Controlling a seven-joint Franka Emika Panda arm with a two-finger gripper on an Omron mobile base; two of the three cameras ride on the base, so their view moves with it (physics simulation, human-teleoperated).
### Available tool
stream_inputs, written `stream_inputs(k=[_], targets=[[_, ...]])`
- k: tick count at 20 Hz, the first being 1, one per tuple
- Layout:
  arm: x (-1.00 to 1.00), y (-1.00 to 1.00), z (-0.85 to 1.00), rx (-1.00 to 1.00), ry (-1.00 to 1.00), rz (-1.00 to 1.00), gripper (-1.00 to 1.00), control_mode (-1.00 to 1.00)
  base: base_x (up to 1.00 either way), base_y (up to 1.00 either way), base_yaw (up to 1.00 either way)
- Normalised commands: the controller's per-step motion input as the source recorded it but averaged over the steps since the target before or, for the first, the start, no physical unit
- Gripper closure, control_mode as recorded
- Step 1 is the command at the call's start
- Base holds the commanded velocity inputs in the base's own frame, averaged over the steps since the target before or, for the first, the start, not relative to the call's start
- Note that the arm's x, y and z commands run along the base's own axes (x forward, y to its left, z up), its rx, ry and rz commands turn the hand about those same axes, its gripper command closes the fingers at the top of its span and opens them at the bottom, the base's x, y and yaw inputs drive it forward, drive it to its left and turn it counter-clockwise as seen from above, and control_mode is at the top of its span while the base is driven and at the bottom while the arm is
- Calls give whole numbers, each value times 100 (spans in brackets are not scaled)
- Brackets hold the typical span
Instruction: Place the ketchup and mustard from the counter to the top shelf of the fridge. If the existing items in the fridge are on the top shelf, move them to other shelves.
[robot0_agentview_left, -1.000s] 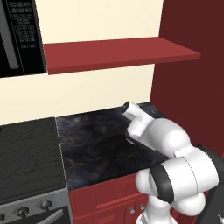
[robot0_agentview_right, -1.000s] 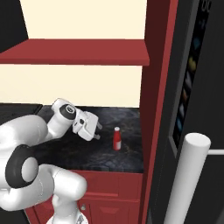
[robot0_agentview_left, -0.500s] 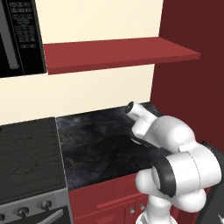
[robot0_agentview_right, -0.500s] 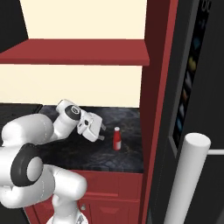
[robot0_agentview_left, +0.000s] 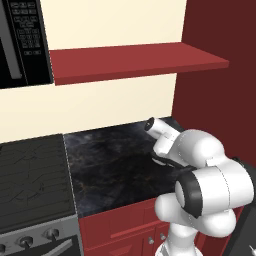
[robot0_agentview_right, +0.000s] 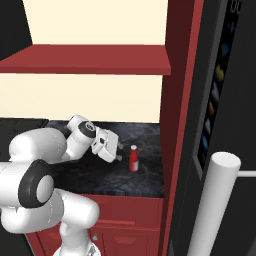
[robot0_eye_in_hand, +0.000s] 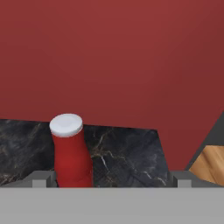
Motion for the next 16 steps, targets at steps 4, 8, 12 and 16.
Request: stream_inputs(k=[4,8,12,16], targets=[[21,-4,-3,0,0,1,-100,-100,0,0,0],[17,-5,-4,0,0,1,-100,-100,0,0,0],[8,-13,-13,0,0,0,-100,-100,0,0,0],[0,-19,-14,0,0,0,-100,-100,0,0,0]])
